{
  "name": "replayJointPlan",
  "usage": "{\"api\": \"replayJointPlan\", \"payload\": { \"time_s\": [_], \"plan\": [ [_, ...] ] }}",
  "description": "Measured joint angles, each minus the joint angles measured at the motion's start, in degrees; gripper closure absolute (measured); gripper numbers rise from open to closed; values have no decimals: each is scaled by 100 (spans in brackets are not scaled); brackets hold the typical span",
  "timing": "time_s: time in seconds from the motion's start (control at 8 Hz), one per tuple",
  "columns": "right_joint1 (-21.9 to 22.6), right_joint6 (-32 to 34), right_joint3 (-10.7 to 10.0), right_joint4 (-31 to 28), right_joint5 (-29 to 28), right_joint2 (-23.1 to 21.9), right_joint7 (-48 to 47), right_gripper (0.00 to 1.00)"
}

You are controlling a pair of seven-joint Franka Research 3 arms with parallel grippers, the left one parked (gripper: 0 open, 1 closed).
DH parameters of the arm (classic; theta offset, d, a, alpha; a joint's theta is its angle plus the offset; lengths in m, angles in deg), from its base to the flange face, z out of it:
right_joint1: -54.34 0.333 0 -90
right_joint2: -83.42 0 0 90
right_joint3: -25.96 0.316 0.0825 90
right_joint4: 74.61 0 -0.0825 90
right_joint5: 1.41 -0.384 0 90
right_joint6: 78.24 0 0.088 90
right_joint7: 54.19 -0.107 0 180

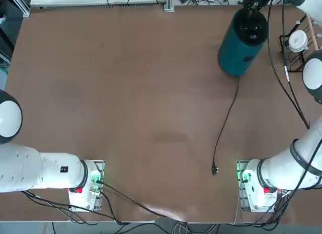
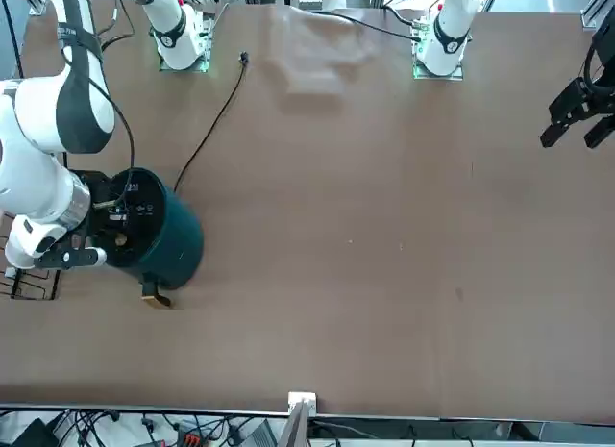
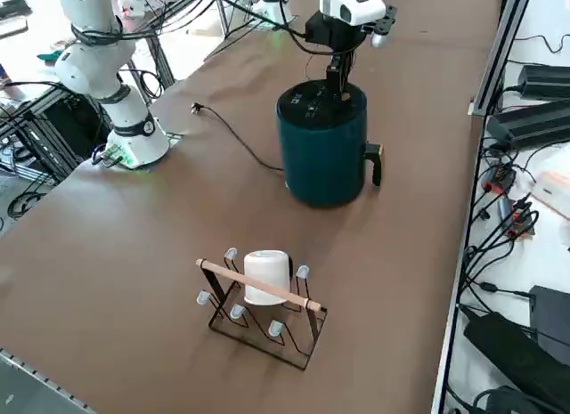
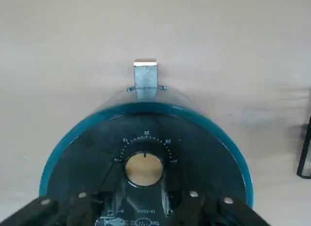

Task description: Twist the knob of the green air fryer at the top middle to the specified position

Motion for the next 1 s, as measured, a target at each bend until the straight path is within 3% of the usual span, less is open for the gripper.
{"api": "replayJointPlan", "payload": {
  "time_s": [0.5,1.0],
  "plan": [
    [-1,0,0,1,8,0,446,56],
    [-9,-2,-7,2,24,0,1696,56]
  ]
}}
